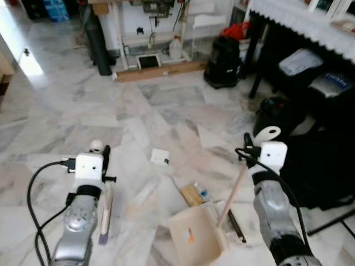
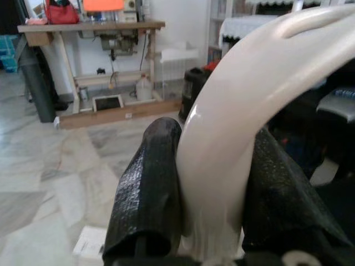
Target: Sweep floor
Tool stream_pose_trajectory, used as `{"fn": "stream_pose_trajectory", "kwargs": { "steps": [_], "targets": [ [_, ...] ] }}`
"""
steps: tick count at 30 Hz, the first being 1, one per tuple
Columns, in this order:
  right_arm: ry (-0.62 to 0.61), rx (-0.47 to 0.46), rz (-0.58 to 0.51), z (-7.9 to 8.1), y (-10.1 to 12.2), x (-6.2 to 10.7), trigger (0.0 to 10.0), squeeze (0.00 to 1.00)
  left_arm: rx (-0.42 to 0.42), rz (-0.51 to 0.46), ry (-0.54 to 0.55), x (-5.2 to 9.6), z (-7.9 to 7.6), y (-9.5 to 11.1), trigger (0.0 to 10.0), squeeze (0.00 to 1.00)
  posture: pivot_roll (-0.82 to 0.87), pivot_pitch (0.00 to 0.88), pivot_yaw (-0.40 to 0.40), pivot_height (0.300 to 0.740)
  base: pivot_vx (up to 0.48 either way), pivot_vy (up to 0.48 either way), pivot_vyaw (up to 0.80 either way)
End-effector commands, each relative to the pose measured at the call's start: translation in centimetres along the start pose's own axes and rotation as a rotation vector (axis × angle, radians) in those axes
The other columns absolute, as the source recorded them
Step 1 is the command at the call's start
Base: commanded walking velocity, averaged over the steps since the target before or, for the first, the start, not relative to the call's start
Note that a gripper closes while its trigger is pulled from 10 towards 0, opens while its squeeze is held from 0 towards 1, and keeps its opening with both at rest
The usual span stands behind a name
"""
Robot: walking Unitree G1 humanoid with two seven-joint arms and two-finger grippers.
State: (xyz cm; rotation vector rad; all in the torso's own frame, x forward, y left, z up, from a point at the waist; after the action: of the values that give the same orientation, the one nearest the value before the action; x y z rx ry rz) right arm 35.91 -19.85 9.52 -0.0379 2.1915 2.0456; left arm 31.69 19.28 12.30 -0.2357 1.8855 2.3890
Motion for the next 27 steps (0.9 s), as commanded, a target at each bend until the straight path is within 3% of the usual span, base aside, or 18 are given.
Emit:
{"fn": "stream_pose_trajectory", "kwargs": {
  "steps": [1,7,11,22,27],
  "targets": [
    [0.009,0.010,-0.056,0.3,1.5,-0.6,10.0,0.00,-0.020,-0.060,0.012,-0.3,0.6,1.4,10.0,0.00,-0.01,0.061,-0.029,0.740,0.330,0.000,0.00],
    [0.007,-0.004,-0.052,0.3,1.4,-0.6,10.0,0.00,-0.023,-0.083,0.020,-0.6,0.9,2.0,10.0,0.00,-0.01,0.061,-0.029,0.740,0.331,0.000,0.00],
    [0.013,-0.003,-0.040,0.4,1.2,-0.6,10.0,0.00,-0.018,-0.092,0.025,-0.7,0.9,2.3,10.0,0.00,-0.01,0.055,-0.030,0.740,0.309,0.000,-0.80],
    [0.007,0.002,-0.037,0.3,1.1,-0.5,10.0,0.00,-0.016,-0.118,0.038,-1.0,1.5,3.0,10.0,0.00,-0.01,0.059,-0.027,0.740,0.000,0.000,-0.79],
    [0.002,0.004,-0.046,0.3,1.2,-0.5,10.0,0.00,-0.004,-0.121,0.000,-1.2,0.9,3.2,10.0,0.00,-0.01,0.066,-0.025,0.740,0.000,0.000,0.00]
  ]
}}
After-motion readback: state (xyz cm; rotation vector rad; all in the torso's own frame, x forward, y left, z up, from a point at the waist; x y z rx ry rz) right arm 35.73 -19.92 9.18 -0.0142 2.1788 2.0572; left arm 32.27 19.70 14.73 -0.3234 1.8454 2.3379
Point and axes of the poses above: a point about 5 cm out from each wrist's last joint towards the gripper, its own x axis pointing back from the gripper into the wrist, its own y axis along the axis of the wrist's last joint, z = x × y, the point moved 4 cm from there along -x, pointing out of the wrist towards the gripper
